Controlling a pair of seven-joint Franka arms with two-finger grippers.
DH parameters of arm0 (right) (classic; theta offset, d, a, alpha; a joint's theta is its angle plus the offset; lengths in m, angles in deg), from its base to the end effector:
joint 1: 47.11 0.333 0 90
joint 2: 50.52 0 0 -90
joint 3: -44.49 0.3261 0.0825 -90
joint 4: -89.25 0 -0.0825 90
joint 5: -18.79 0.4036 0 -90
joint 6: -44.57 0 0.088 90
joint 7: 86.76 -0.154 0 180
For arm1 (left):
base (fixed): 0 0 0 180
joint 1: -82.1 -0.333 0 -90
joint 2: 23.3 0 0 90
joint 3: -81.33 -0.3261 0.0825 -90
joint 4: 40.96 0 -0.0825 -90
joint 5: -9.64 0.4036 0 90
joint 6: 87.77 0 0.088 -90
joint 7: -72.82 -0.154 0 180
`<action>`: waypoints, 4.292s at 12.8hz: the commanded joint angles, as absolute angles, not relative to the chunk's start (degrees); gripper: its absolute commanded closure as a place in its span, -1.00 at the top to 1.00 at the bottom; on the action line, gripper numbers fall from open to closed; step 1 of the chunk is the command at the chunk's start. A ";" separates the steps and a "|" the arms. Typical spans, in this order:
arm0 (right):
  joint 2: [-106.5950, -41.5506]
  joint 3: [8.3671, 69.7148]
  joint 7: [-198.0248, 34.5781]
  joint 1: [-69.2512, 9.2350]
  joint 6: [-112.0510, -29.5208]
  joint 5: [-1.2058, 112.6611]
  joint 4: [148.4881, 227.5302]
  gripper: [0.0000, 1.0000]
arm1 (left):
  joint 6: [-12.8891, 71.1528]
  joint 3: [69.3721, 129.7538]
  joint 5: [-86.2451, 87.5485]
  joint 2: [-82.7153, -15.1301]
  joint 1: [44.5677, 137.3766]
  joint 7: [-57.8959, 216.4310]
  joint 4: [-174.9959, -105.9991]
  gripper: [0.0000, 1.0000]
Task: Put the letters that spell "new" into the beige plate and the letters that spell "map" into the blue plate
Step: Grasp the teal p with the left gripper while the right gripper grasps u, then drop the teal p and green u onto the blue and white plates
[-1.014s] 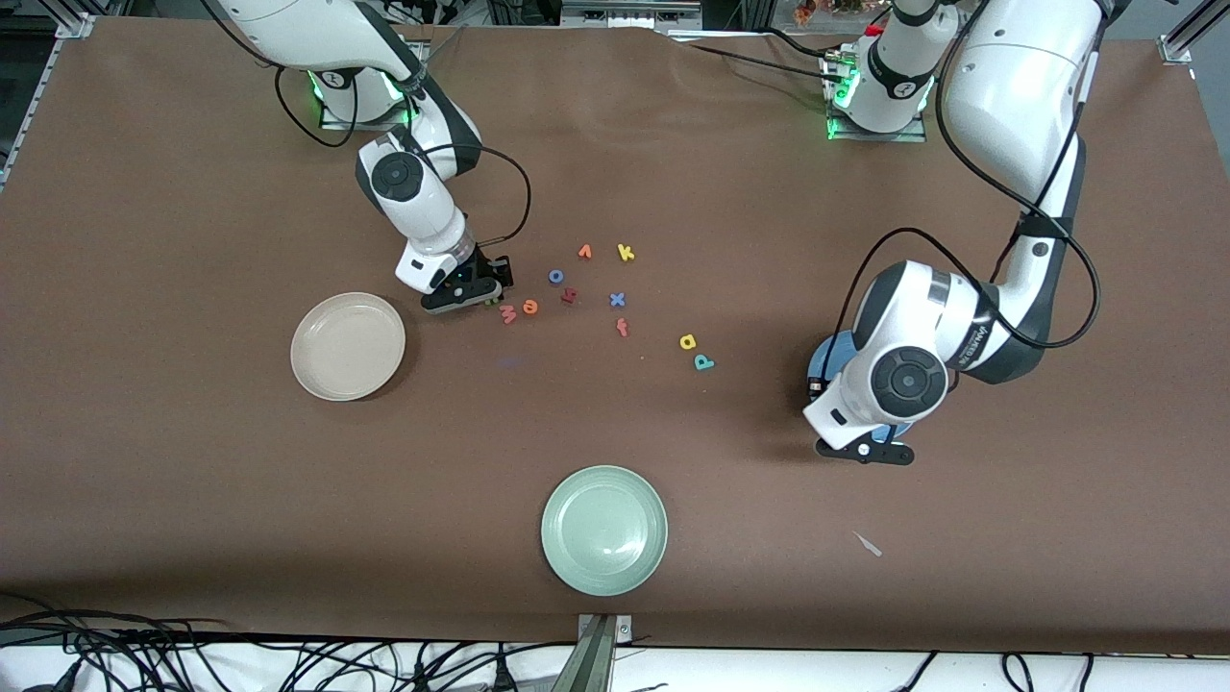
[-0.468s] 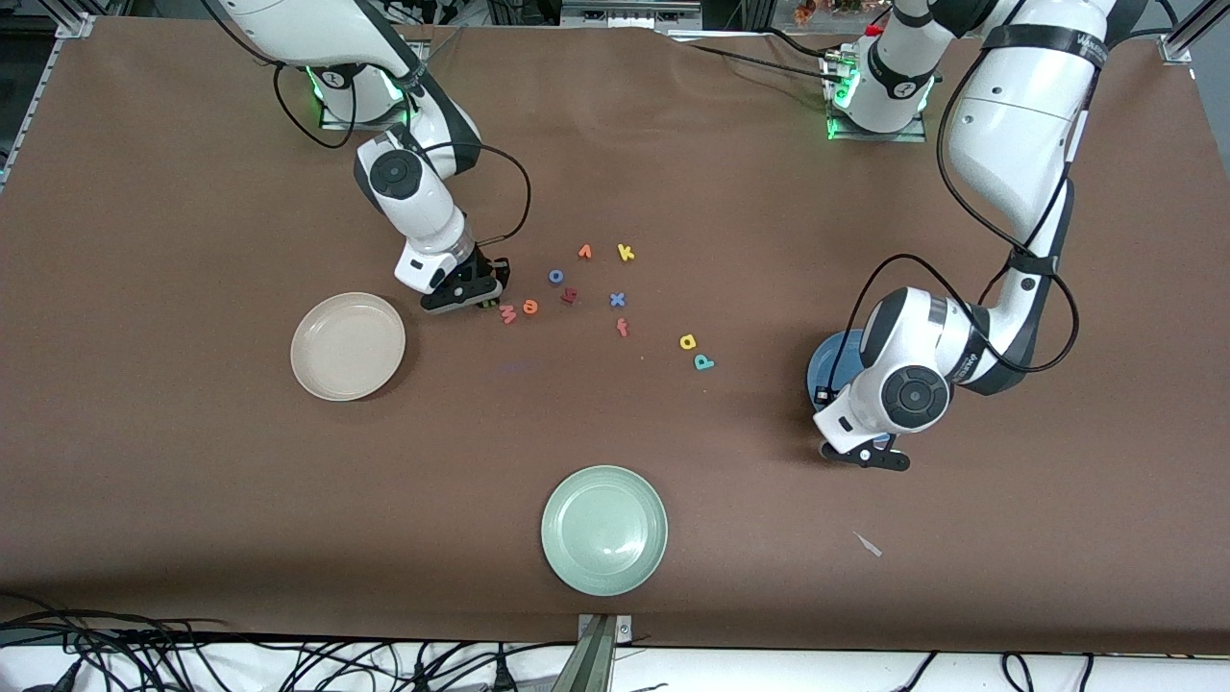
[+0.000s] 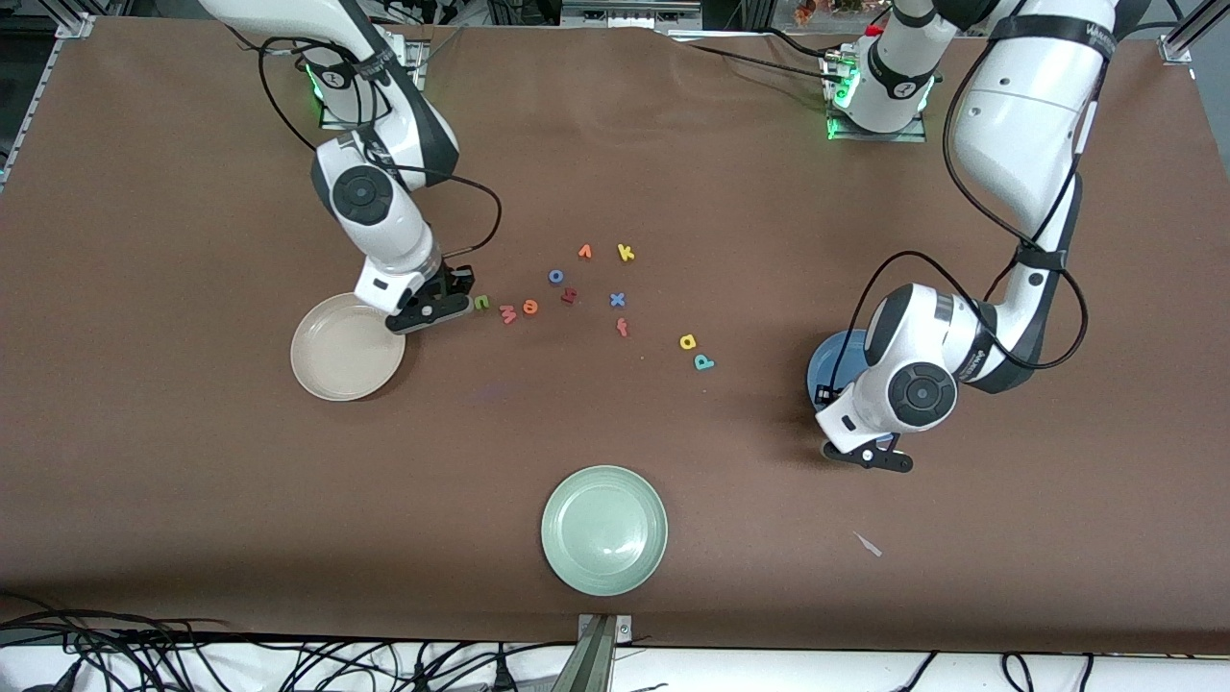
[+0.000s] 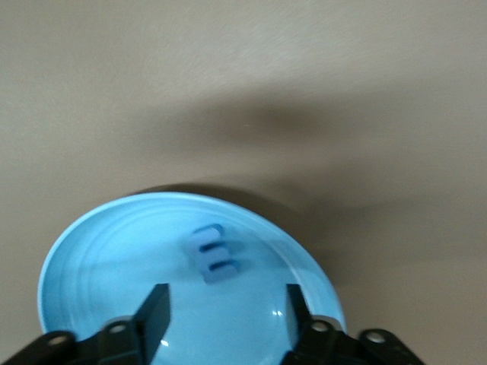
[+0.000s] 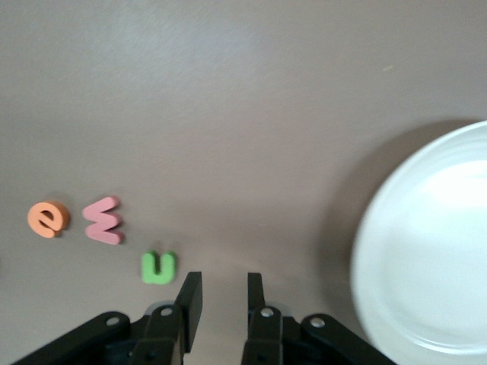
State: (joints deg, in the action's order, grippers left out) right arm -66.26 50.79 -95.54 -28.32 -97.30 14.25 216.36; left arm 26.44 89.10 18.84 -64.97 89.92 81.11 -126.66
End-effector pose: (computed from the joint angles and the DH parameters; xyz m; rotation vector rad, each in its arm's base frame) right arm 0.5100 0.2384 0.1981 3.0736 0.5331 -0.0133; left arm 0.6822 -0.1629 0.1758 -3.0224 0.2816 0.3158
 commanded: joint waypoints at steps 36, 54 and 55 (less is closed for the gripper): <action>-68.73 48.55 -97.42 -25.31 -102.79 14.57 218.82 -1.00 | 33.20 95.21 16.41 -68.14 99.95 114.92 -126.49 -0.90; -65.29 29.37 -67.24 -25.40 -86.30 21.25 214.14 -0.07 | 23.85 95.91 20.64 -64.35 85.35 87.58 -127.36 1.00; -65.20 29.72 -68.29 -25.31 -86.12 22.12 213.97 -0.03 | 23.77 96.79 20.54 -63.82 85.70 88.28 -127.18 1.00</action>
